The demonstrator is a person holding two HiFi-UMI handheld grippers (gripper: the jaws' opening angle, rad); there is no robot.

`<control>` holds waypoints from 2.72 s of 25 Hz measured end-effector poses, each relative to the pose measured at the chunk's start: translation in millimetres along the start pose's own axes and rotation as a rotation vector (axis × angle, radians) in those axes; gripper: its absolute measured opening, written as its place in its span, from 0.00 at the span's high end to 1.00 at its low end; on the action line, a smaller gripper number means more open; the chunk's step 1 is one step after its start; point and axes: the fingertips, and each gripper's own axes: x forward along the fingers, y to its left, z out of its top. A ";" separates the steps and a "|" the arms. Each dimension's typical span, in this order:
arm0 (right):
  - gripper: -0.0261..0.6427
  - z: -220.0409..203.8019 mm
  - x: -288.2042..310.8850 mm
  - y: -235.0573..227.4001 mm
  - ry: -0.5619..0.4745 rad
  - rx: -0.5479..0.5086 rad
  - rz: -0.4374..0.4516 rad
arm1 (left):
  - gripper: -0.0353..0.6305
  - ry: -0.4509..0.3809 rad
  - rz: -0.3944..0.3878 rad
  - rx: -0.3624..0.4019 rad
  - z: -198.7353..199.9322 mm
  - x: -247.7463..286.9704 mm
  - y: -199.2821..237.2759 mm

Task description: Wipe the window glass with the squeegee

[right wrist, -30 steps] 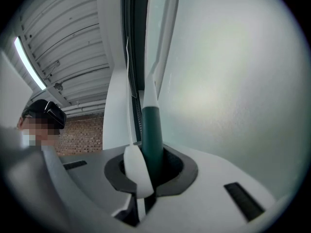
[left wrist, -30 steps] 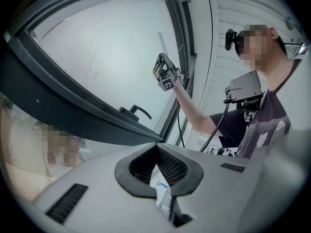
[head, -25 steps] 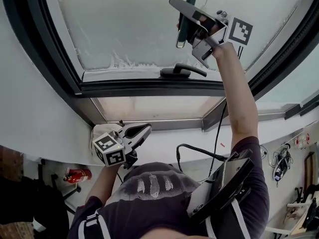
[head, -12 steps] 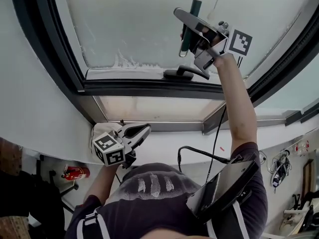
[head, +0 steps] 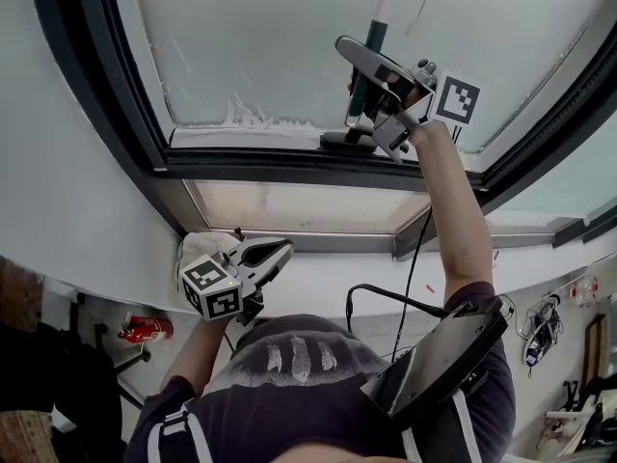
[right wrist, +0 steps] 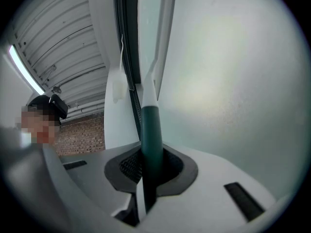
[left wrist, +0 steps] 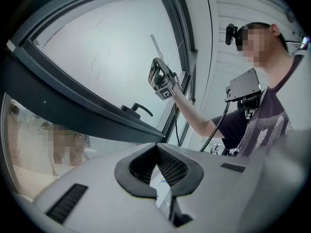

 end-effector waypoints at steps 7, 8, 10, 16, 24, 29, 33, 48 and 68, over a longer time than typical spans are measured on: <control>0.91 -33.3 -7.8 -4.3 0.004 0.023 -0.006 | 0.94 0.011 -0.008 0.001 -16.3 -4.8 -1.6; 0.91 -35.8 -8.2 -4.4 0.003 0.027 -0.006 | 0.94 0.011 -0.008 0.001 -16.6 -5.4 -1.4; 0.91 -40.9 -9.0 -5.1 0.002 0.037 -0.008 | 0.94 0.012 -0.006 0.001 -15.7 -6.3 -0.9; 0.91 -53.2 -13.5 -12.2 0.005 0.077 -0.016 | 0.94 0.022 -0.009 -0.006 -6.4 -2.9 -2.2; 0.91 -80.1 -22.2 -13.8 0.003 0.116 -0.024 | 0.94 0.024 -0.008 -0.013 -12.1 -3.9 -4.3; 0.91 -91.0 -24.4 -15.1 0.005 0.131 -0.023 | 0.94 0.023 -0.009 -0.015 -14.0 -4.5 -2.5; 0.91 -104.2 -28.4 -15.4 0.004 0.167 -0.023 | 0.94 0.029 -0.008 -0.021 -16.4 -4.2 -3.0; 0.91 -144.7 -44.5 -21.6 0.018 0.244 -0.053 | 0.94 0.053 -0.018 -0.039 -23.0 -9.7 0.3; 0.92 -173.9 -55.3 -13.0 0.026 0.340 -0.066 | 0.94 0.081 0.006 -0.045 -30.6 -18.4 -3.7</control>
